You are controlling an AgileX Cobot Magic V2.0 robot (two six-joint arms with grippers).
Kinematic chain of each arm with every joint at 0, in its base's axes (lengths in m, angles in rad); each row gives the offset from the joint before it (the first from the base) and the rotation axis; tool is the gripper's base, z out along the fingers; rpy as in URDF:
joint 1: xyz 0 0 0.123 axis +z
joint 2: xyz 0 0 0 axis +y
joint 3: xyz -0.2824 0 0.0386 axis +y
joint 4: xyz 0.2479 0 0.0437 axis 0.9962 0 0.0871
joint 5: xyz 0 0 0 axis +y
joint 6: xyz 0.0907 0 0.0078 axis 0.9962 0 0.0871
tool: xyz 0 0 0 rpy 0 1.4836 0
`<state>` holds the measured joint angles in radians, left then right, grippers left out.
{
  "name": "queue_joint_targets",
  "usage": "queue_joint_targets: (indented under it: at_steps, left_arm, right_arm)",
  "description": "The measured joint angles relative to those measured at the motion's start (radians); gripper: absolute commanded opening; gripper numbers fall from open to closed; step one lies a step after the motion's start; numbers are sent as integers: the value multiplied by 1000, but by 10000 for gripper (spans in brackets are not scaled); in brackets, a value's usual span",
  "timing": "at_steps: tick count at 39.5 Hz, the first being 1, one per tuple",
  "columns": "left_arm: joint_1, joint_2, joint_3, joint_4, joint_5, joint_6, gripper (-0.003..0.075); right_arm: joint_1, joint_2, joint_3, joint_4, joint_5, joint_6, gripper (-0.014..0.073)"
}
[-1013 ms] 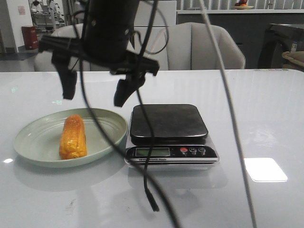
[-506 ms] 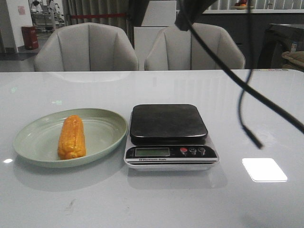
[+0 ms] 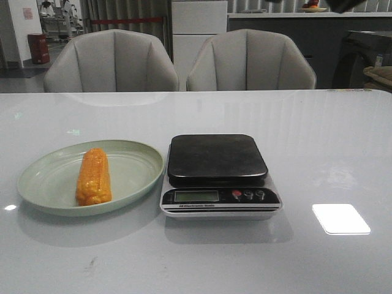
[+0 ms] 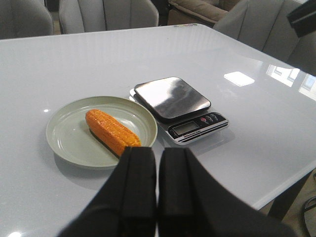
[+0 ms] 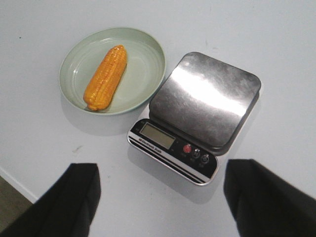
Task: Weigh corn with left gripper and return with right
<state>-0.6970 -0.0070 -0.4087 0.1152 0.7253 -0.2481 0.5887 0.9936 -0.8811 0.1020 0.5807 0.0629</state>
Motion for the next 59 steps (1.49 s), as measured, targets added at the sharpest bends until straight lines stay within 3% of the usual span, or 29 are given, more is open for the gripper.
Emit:
queue_joint_targets:
  at_steps: [6,17,26,30,36,40,59]
  left_arm:
    - [0,0,0,0,0,0,122]
    - [0,0,0,0,0,0,122]
    - [0,0,0,0,0,0,122]
    - [0,0,0,0,0,0,122]
    - [0,0,0,0,0,0,122]
    - [0,0,0,0,0,0,122]
    - [0,0,0,0,0,0,122]
  right_arm:
    - [0,-184,180,-24,-90,0,605]
    - [0,-536,517,-62,-395,0,605]
    - [0,-660,660,-79,-570,0,600]
    - [0,-663,677,-81,-581,0,489]
    - [0,-663,677,-81,-569,0,115]
    - [0,-663,677,-81,-544,0,165]
    - [0,-663,677,-81,-507,0,164]
